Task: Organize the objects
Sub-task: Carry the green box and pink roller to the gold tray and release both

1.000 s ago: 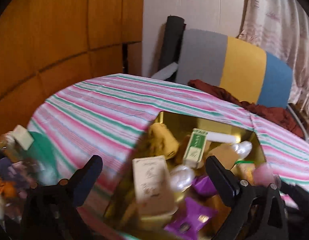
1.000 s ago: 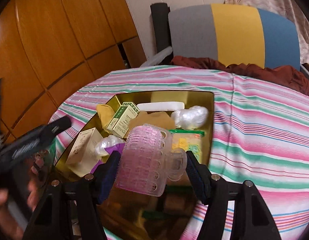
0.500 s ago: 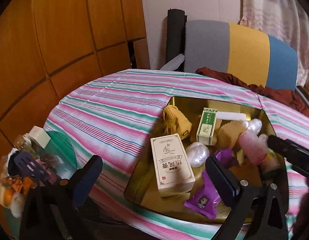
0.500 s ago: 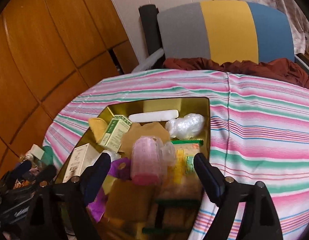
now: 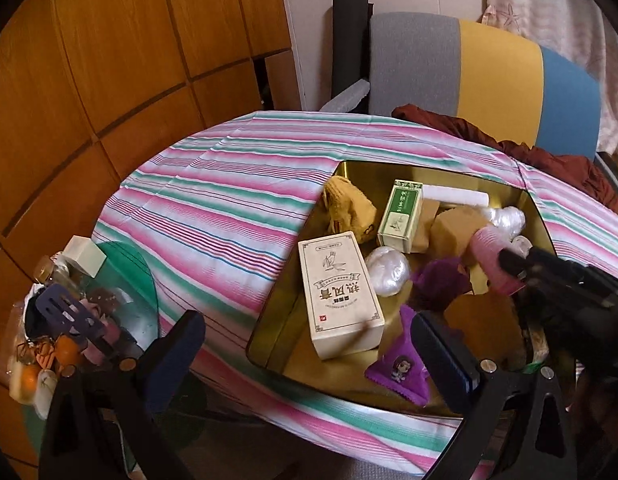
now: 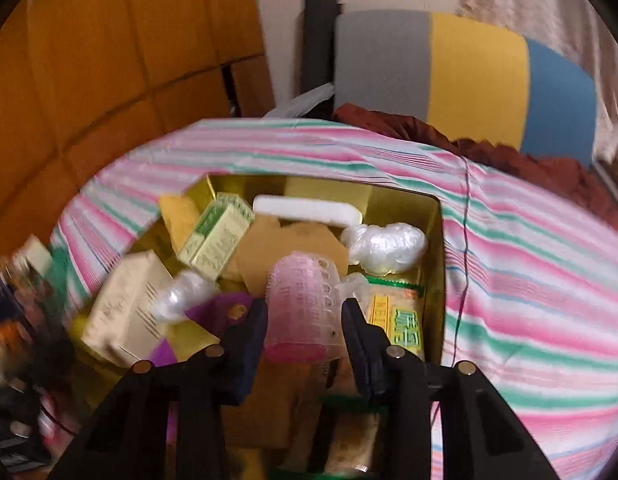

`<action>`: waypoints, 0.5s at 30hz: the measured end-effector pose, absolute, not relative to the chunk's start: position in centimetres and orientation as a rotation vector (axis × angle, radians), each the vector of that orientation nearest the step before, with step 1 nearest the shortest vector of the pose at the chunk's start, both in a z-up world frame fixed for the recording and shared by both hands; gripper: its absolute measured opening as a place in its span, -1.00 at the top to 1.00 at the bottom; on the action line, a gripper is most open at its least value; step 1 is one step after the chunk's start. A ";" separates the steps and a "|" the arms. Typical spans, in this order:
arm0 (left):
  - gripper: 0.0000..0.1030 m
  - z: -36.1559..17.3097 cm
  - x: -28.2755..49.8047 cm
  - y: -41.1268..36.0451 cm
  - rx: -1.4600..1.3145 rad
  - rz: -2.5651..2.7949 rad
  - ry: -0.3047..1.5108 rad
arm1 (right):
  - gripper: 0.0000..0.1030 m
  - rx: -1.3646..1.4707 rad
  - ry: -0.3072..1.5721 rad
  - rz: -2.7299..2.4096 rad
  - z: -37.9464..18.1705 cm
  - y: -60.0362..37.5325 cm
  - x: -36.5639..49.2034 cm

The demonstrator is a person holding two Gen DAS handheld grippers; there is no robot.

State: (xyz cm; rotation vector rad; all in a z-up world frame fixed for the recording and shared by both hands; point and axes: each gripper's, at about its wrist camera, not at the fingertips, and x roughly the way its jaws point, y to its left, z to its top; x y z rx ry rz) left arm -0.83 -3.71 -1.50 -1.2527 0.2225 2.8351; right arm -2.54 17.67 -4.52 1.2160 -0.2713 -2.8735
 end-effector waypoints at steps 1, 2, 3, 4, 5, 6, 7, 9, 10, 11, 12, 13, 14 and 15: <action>-1.00 -1.5 -0.8 -3.8 -1.260 2.830 0.218 | 0.12 1.187 -0.340 -2.864 -4.1 18.2 -1.9; -1.00 -1.4 -0.8 -3.8 -1.267 2.827 0.214 | 0.03 1.180 -0.391 -2.868 -3.6 18.7 -1.2; -1.00 -1.4 -0.9 -3.9 -1.277 2.821 0.213 | -0.12 1.189 -0.412 -2.882 -3.2 19.0 -0.8; -1.00 -1.4 -1.0 -3.9 -1.290 2.817 0.217 | -0.34 1.201 -0.425 -2.899 -2.8 19.2 -0.4; -1.00 -1.4 -1.1 -3.8 -1.306 2.815 0.227 | -0.46 1.219 -0.430 -2.913 -2.5 19.3 0.0; -1.00 -1.4 -1.2 -3.7 -1.322 2.809 0.240 | -0.63 1.260 -0.421 -2.922 -2.2 19.3 0.3; -1.00 -1.4 -1.3 -3.6 -1.332 2.800 0.248 | -0.63 1.308 -0.401 -2.923 -2.1 19.2 0.4; -1.00 -1.2 -1.2 -3.5 -1.336 2.779 0.257 | -0.63 1.367 -0.338 -2.916 -1.8 18.6 0.6; -1.00 -1.0 -1.0 -3.5 -1.329 2.782 0.258 | -0.63 1.389 -0.299 -2.917 -1.7 18.2 0.5; -1.00 -0.9 -0.9 -3.5 -1.323 2.787 0.262 | -0.63 1.401 -0.263 -2.920 -1.7 17.8 0.6; -1.00 -0.7 -0.7 -3.4 -1.308 2.796 0.271 | -0.63 1.402 -0.233 -2.928 -1.6 17.3 0.7; -1.00 -0.4 -0.5 -3.4 -1.287 2.810 0.282 | -0.63 1.393 -0.215 -2.938 -1.6 17.0 0.8; -1.00 -0.2 -0.3 -3.4 -1.268 2.823 0.297 | -0.63 1.376 -0.199 -2.954 -1.4 16.6 1.1; -1.00 0.0 -0.2 -3.4 -1.252 2.834 0.314 | -0.63 1.361 -0.183 -2.973 -1.3 16.3 1.3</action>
